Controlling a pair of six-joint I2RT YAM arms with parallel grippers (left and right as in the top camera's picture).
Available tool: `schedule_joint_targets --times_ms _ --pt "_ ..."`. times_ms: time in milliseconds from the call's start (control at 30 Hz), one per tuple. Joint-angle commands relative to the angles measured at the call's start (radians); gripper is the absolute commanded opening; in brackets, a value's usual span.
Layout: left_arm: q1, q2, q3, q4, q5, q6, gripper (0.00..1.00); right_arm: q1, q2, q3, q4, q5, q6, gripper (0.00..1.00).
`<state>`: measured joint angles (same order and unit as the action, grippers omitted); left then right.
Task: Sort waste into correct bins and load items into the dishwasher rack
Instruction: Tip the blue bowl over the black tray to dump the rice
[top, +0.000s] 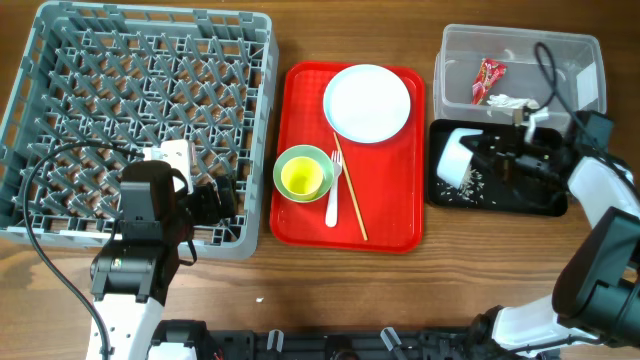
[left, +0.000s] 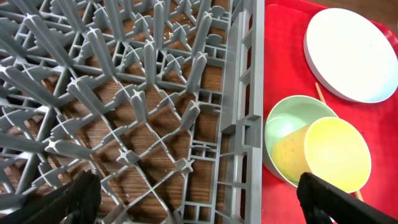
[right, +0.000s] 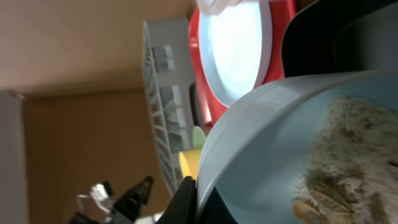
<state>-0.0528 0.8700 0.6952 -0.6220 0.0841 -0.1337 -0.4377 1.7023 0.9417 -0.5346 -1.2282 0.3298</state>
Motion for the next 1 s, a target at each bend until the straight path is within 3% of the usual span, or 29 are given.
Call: schedule_joint_targets --times_ms 0,400,700,967 --pt "0.005 0.001 0.02 0.003 0.016 -0.009 1.0 -0.057 0.002 -0.016 0.019 -0.105 0.115 0.04" --pt "0.005 0.001 0.02 0.003 0.016 -0.01 1.0 -0.139 0.002 -0.017 0.185 -0.257 0.398 0.04" --pt "0.005 0.001 0.02 0.003 0.016 -0.01 1.0 -0.139 0.002 -0.017 0.465 -0.394 0.795 0.04" --pt "0.005 0.001 0.02 0.002 0.016 -0.009 1.0 -0.139 0.002 -0.017 0.531 -0.392 0.852 0.04"
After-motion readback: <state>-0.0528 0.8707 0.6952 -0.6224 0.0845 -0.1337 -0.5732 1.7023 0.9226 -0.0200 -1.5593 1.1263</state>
